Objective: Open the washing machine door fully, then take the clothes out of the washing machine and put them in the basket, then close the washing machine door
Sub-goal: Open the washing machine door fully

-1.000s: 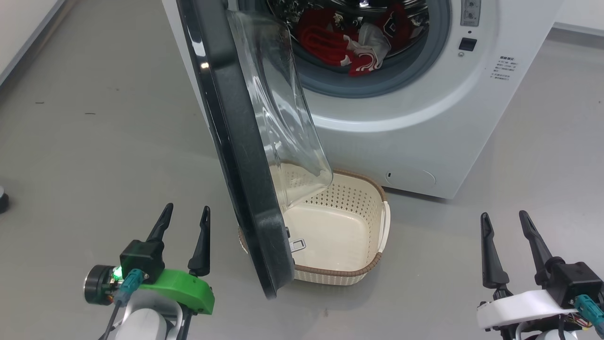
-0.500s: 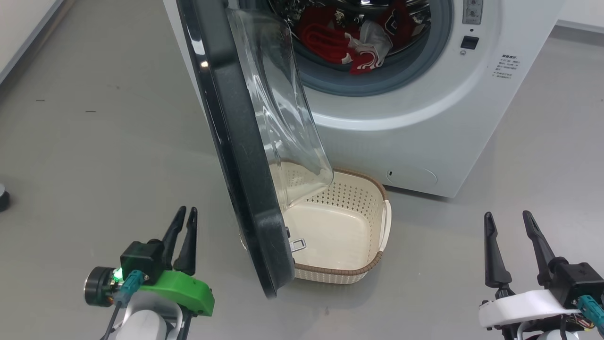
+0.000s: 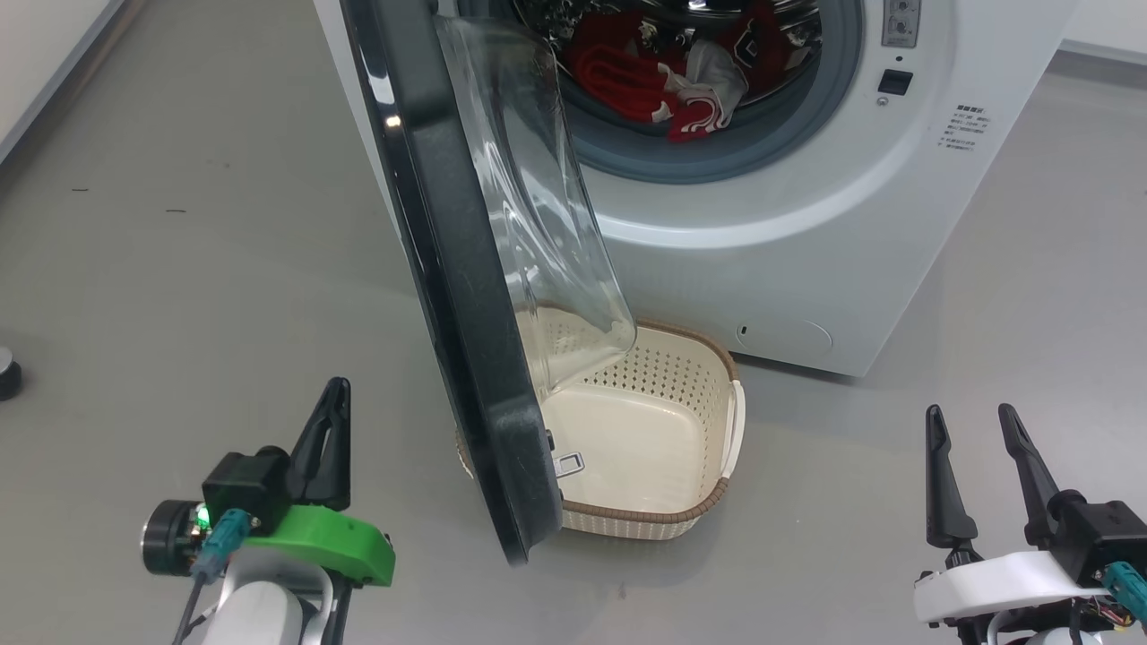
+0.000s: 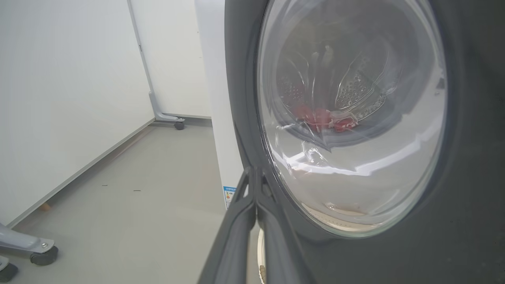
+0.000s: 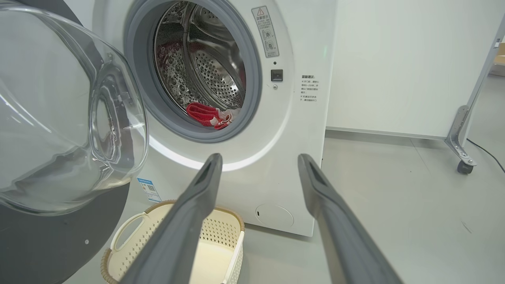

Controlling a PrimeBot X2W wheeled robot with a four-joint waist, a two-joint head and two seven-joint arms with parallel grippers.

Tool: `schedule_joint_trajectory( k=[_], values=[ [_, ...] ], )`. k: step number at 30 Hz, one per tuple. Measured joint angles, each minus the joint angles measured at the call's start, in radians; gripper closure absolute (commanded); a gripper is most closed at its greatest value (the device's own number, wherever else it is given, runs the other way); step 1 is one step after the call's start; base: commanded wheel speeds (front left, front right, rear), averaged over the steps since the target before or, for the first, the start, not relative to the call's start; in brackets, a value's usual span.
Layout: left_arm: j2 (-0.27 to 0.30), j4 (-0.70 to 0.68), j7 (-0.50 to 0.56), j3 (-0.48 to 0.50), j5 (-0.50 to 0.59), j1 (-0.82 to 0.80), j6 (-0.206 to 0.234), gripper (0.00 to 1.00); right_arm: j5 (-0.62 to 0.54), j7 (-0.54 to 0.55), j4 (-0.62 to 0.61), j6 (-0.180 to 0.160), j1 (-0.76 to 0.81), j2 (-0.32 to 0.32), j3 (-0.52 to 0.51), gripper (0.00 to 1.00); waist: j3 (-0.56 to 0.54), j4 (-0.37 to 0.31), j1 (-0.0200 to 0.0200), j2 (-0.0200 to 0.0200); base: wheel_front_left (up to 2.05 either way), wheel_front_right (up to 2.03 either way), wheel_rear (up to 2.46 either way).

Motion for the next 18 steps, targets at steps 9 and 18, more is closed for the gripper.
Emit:
schedule_joint_trajectory(
  k=[9,18],
  values=[
    [0.0,-0.2,0.0,0.067,0.018,-0.008,0.026,1.0,-0.004,0.0,0.007,0.011,0.0,0.006,-0.026,0.0,-0.005,0.009,0.0,0.0,0.0,0.0,0.0],
    [0.0,-0.475,-0.005,0.071,0.071,-0.074,0.024,1.0,-0.006,0.0,0.022,0.023,0.0,0.013,-0.044,0.0,-0.02,0.029,0.0,0.0,0.0,0.0,0.0]
  ],
)
